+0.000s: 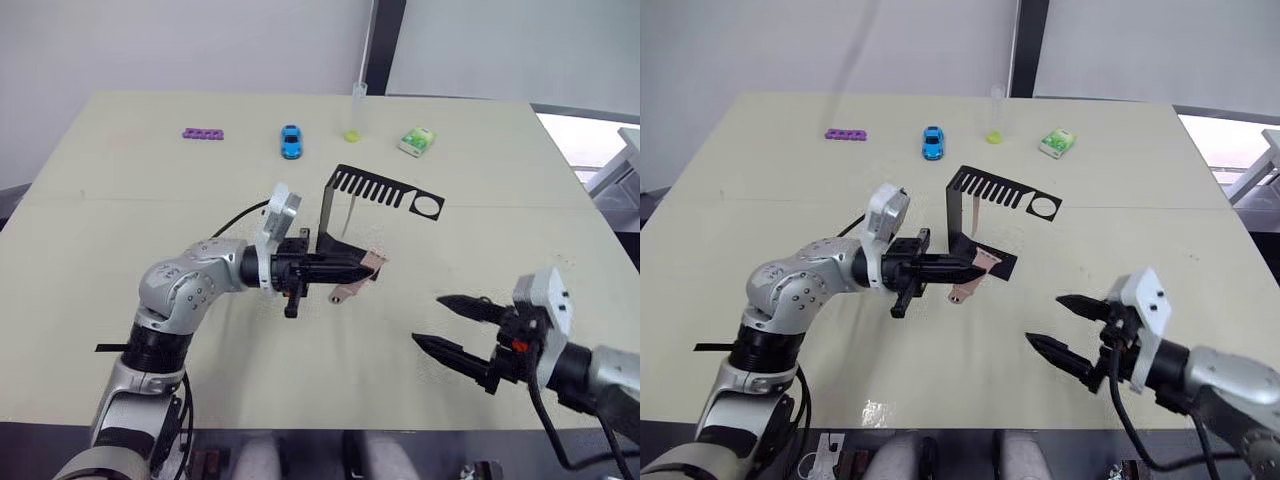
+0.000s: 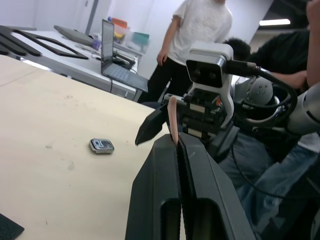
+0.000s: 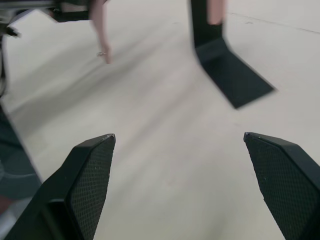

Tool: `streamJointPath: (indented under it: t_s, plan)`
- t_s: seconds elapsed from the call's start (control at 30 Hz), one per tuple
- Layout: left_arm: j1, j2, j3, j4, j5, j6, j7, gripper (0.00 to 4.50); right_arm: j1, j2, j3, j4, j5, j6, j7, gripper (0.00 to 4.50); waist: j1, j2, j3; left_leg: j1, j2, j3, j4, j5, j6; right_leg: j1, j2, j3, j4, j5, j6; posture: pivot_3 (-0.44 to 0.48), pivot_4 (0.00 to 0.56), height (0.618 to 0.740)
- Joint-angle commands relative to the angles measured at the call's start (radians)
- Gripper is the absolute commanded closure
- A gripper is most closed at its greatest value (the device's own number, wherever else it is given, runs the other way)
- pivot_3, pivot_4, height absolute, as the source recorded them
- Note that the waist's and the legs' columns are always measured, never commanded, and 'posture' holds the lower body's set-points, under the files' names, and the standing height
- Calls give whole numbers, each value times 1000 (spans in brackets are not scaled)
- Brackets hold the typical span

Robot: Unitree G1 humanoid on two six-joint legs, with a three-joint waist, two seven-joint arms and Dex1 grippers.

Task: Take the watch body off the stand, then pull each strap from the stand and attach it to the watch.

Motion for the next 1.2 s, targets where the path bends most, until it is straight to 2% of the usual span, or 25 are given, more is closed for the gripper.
streamJointPath:
  t_s: [0.03,0.17,0.37,0.5,0.9,1.2]
  plan:
    - [-14,21,-53,32,104,-138,-81,4500,161,85,-152,-24,-86,-113,12,31,7,0,0,1,0,0,0,0,0,0,0,0,0,0,0,0,150,740]
    - [-8,27,-82,58,159,-224,-140,4500,317,154,-228,25,-147,-208,74,31,7,0,0,3,0,2,0,1,0,2,1,3,1,2,0,0,150,740]
    - [-6,9,-75,73,177,-244,-147,4500,351,173,-215,112,-202,-293,105,31,3,1,0,3,0,2,-1,0,1,2,1,3,0,2,-1,0,150,740]
    - [12,7,-71,56,175,-233,-136,4500,278,142,-140,208,-261,-327,111,31,1,1,0,3,0,2,0,1,1,2,1,3,1,2,-1,0,150,740]
    - [31,3,-37,9,163,-190,-76,4500,-89,48,106,565,-404,-375,123,31,-4,4,0,4,0,3,1,1,1,2,1,3,3,2,0,0,150,740]
    - [34,-2,-33,-22,158,-164,-48,4500,-199,54,198,687,-479,-418,111,31,0,5,0,4,0,3,2,1,1,2,1,3,3,2,0,0,150,740]
